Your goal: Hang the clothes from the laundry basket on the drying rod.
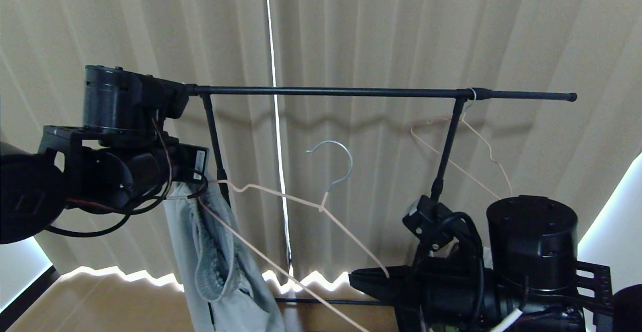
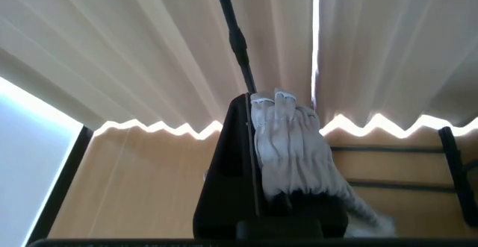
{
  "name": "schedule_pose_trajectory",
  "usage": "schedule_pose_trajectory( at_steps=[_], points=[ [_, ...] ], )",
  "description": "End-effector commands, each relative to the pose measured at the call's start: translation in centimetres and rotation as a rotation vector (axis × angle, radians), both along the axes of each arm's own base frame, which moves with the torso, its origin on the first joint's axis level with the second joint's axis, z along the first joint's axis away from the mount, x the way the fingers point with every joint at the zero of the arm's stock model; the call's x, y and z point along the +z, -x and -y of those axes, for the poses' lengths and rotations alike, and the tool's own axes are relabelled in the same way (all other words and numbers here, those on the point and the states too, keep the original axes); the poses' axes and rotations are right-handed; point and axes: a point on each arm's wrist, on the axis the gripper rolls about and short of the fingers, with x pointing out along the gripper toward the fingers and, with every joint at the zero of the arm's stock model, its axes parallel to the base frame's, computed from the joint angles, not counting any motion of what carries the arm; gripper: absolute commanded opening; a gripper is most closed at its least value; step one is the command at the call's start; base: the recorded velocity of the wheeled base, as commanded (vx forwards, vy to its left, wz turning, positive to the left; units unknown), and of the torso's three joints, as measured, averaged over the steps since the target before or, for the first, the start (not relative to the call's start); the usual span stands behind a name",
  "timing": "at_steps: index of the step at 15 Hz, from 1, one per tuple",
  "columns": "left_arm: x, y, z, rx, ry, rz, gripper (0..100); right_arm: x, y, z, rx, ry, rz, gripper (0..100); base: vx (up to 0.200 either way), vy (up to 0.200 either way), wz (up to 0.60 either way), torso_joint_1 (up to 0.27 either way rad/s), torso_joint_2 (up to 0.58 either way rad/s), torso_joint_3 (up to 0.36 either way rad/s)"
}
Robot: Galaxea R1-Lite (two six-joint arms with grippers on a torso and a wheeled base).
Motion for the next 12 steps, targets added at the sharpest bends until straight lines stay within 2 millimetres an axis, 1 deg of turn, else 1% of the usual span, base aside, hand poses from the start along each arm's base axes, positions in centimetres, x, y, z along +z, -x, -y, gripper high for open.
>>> schedule_pose_trajectory(
  at_steps=[1, 3, 7, 12],
  points=[
    [0.4, 1.0, -0.1, 0.013, -0.007, 0.019, 0, -0.5, -1.3, -1.0, -0.041, -0.001, -0.031, 0, 0.0, 0.0, 0.0, 0.0, 0.0, 0.0],
    [0.3, 1.4, 0.3, 0.003, -0.006, 0.019, 0, -0.1, -1.6, -1.2, -0.061, -0.03, -0.045, 0, 0.0, 0.0, 0.0, 0.0, 0.0, 0.0],
    [0.4, 1.8, 1.0, -0.02, 0.011, 0.025, 0, 0.2, -1.9, -1.5, -0.061, -0.039, -0.038, 0, 0.0, 0.0, 0.0, 0.0, 0.0, 0.0],
    [0.9, 2.6, 2.0, -0.061, 0.024, 0.042, 0, 0.0, -3.3, -2.5, -0.071, -0.045, -0.033, 0, 0.0, 0.0, 0.0, 0.0, 0.0, 0.0]
  ],
)
